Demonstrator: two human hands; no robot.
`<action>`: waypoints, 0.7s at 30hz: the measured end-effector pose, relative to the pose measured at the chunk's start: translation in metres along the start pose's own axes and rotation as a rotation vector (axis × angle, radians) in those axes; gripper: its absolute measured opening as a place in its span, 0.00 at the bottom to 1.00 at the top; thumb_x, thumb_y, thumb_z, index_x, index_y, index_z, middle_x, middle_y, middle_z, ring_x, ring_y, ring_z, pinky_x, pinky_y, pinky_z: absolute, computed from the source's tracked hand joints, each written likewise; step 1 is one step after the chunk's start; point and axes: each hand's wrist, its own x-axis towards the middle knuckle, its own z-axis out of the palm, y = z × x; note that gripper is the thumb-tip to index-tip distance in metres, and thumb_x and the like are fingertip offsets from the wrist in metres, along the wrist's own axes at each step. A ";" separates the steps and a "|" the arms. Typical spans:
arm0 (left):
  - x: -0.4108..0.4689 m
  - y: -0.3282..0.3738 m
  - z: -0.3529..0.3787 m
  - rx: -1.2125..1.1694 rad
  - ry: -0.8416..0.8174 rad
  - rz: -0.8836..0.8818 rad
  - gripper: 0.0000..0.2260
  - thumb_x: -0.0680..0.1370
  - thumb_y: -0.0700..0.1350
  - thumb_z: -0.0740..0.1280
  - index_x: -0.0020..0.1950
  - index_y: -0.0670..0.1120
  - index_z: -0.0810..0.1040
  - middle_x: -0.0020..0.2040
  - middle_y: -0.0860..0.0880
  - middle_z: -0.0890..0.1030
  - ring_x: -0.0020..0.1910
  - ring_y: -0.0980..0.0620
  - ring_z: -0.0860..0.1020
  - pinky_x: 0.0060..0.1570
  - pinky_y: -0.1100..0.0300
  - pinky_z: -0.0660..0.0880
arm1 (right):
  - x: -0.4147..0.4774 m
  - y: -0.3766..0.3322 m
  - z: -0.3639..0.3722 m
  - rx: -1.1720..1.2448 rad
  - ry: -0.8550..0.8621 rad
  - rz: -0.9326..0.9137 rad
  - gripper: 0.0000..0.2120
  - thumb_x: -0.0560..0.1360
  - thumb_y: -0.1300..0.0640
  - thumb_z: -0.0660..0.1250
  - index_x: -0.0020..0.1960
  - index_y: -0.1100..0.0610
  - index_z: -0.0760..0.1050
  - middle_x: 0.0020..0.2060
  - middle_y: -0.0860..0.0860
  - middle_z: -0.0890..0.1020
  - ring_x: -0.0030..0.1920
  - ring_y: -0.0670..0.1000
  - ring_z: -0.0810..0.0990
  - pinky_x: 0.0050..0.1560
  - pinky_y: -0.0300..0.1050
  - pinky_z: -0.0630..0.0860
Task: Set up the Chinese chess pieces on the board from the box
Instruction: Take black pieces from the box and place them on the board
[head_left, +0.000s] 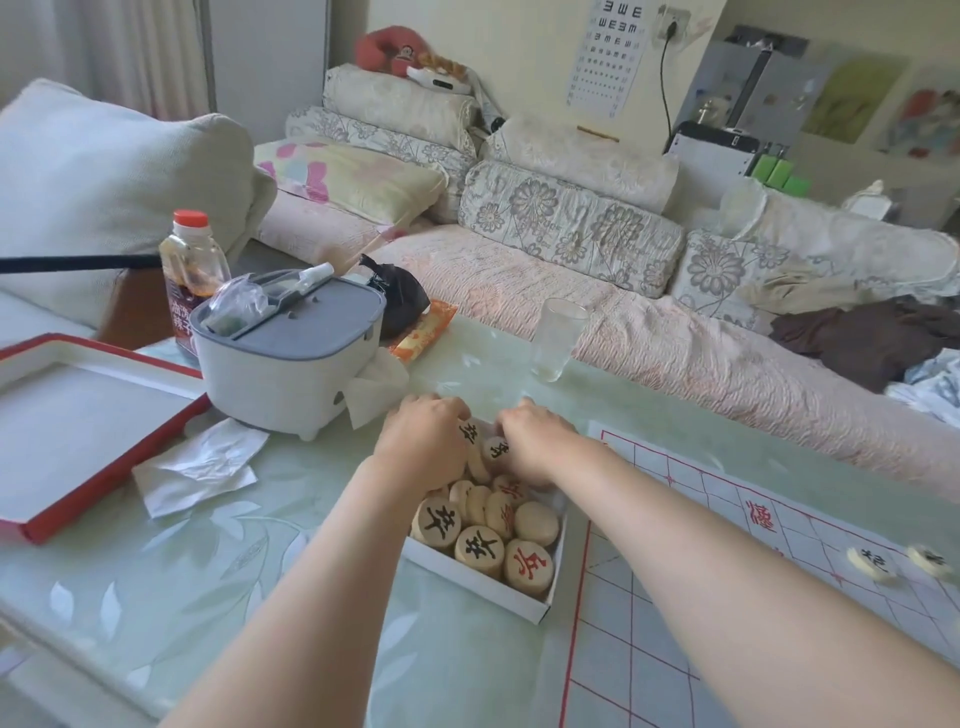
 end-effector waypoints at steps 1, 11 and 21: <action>0.002 -0.001 0.000 -0.015 0.004 -0.005 0.17 0.77 0.45 0.61 0.65 0.54 0.73 0.60 0.49 0.76 0.60 0.46 0.71 0.56 0.54 0.70 | -0.001 0.003 0.000 0.034 0.018 -0.006 0.18 0.76 0.56 0.69 0.64 0.54 0.72 0.59 0.55 0.69 0.60 0.59 0.74 0.57 0.53 0.74; 0.009 0.003 -0.012 -0.416 0.020 -0.170 0.17 0.76 0.57 0.66 0.60 0.50 0.78 0.50 0.50 0.83 0.44 0.52 0.79 0.41 0.59 0.75 | -0.020 0.001 -0.015 0.564 0.274 -0.213 0.21 0.73 0.55 0.74 0.64 0.46 0.73 0.55 0.44 0.76 0.41 0.43 0.75 0.44 0.38 0.70; 0.005 -0.008 -0.027 -0.381 0.158 -0.330 0.11 0.76 0.45 0.62 0.55 0.46 0.80 0.50 0.44 0.82 0.45 0.43 0.81 0.46 0.54 0.79 | -0.008 -0.024 -0.004 0.278 0.126 0.013 0.18 0.79 0.42 0.62 0.66 0.45 0.75 0.62 0.50 0.79 0.62 0.55 0.76 0.54 0.47 0.72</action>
